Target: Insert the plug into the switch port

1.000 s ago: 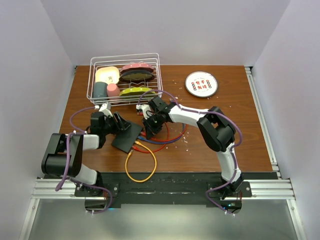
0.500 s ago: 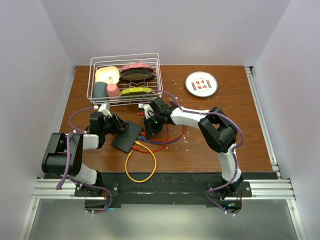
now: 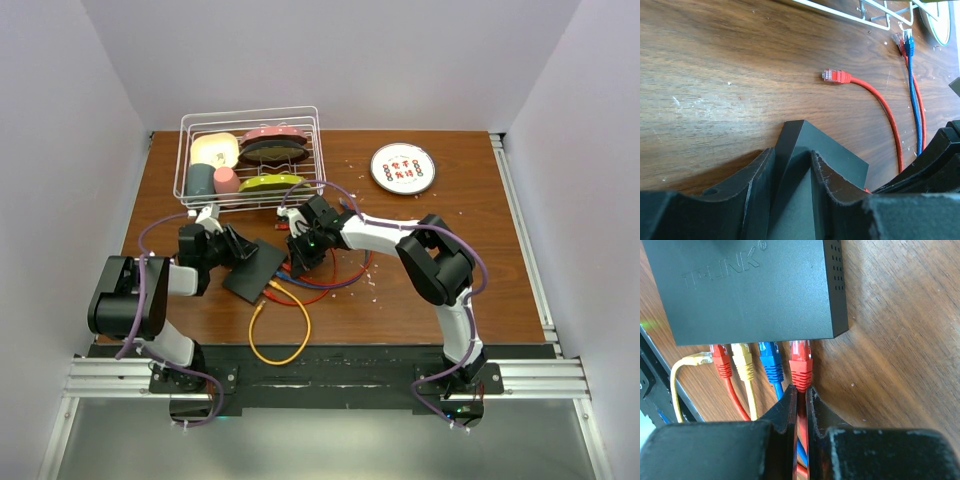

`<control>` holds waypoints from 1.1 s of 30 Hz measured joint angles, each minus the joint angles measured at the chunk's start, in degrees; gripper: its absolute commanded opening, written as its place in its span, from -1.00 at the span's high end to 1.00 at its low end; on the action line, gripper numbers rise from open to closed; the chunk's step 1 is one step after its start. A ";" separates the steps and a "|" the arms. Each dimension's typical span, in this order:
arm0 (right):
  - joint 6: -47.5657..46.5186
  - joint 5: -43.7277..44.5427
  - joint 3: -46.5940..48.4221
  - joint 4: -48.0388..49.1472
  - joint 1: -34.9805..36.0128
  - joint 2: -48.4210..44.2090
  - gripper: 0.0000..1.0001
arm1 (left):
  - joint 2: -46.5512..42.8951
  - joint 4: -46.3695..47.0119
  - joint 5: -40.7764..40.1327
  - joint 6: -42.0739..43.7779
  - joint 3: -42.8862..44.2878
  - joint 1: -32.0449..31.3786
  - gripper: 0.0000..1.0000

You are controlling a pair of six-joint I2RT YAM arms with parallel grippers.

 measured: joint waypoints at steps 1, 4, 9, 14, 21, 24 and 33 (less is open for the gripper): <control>0.13 0.07 0.02 0.00 0.00 0.00 1.00 | 0.04 0.07 0.07 -0.15 0.00 0.02 0.30; 0.66 0.37 0.02 0.02 0.04 0.00 1.00 | 0.07 0.13 0.09 -0.83 -0.11 0.13 0.33; 2.43 1.62 0.04 0.09 0.28 -0.15 1.00 | 0.07 1.31 -0.28 -2.23 -1.05 0.22 0.34; 4.28 3.45 -1.09 1.49 0.70 -0.92 1.00 | 0.04 2.97 -0.70 -3.37 -2.12 0.22 0.37; 5.01 4.17 -1.79 2.62 0.87 -1.25 1.00 | 0.81 5.51 -0.76 -4.52 -2.95 0.20 0.46; 5.05 4.39 -1.79 2.75 0.85 -1.22 1.00 | 1.29 6.49 -1.05 -5.03 -3.04 -0.04 0.46; 4.61 5.77 1.68 -0.07 0.04 0.44 1.00 | 2.95 10.29 -5.75 -6.03 -3.04 -2.58 0.52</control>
